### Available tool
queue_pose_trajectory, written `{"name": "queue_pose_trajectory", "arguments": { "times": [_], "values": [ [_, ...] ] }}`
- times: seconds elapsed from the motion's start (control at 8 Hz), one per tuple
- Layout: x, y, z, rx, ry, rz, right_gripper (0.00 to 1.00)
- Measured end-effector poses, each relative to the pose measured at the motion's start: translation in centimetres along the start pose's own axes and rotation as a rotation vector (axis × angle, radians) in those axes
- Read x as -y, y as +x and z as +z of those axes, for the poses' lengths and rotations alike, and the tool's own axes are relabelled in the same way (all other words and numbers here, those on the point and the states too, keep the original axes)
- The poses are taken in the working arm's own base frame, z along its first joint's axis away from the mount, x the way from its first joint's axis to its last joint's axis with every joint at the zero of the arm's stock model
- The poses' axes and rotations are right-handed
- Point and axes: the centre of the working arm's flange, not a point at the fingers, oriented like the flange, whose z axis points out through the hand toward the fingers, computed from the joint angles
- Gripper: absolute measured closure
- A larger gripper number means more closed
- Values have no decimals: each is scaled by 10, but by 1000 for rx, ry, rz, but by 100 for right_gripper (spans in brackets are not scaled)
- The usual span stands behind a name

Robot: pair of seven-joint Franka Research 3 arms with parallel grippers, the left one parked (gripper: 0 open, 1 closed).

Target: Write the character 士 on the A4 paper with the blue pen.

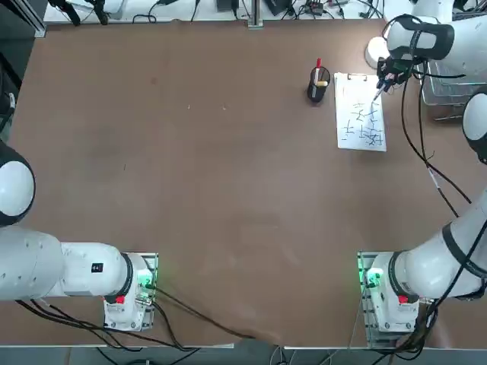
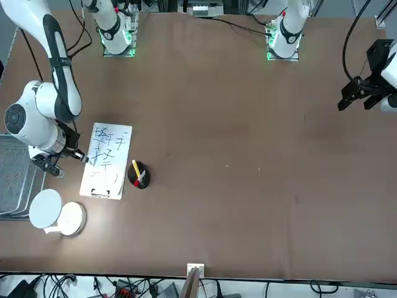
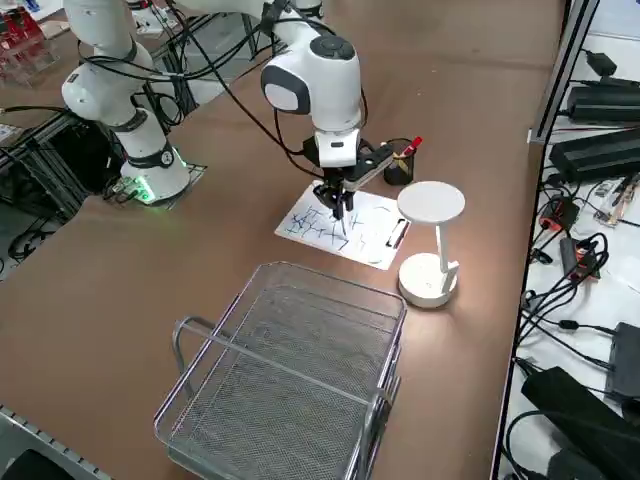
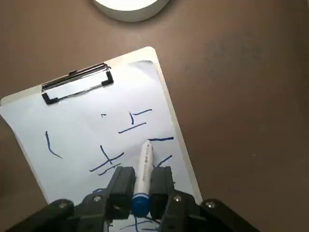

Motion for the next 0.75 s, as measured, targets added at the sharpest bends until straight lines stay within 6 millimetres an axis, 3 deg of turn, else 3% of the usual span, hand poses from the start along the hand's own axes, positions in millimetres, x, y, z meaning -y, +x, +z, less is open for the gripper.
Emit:
{"name": "queue_pose_trajectory", "arguments": {
  "times": [0.75],
  "values": [
    [6, -2, -2, -4, 2, -37, 79]
  ]
}}
